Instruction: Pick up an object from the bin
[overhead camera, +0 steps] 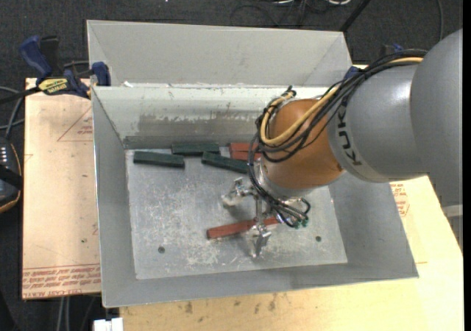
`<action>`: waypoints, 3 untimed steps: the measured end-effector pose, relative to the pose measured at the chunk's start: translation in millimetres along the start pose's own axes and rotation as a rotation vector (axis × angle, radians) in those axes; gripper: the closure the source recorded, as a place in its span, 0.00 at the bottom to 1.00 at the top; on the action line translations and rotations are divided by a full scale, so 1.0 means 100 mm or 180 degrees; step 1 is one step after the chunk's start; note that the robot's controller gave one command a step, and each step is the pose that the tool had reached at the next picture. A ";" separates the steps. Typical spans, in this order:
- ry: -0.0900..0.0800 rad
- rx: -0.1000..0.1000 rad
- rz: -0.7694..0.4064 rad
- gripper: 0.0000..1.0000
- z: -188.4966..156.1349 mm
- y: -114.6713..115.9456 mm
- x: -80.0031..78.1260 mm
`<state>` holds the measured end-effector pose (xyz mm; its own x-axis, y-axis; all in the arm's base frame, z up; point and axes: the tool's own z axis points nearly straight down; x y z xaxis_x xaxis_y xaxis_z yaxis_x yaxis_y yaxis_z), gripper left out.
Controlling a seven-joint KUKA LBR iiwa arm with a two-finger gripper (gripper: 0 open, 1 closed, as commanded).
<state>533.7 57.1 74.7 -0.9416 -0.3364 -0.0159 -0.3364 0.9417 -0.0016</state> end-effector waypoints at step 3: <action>-0.0002 -0.0003 -0.0112 1.00 -0.08 -0.01 -0.07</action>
Offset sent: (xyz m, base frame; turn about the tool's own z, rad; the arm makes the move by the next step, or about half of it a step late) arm 0.0000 0.0000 0.0000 0.0000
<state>540.1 58.8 82.9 -0.9291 -0.3694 -0.0166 -0.3694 0.9293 -0.0011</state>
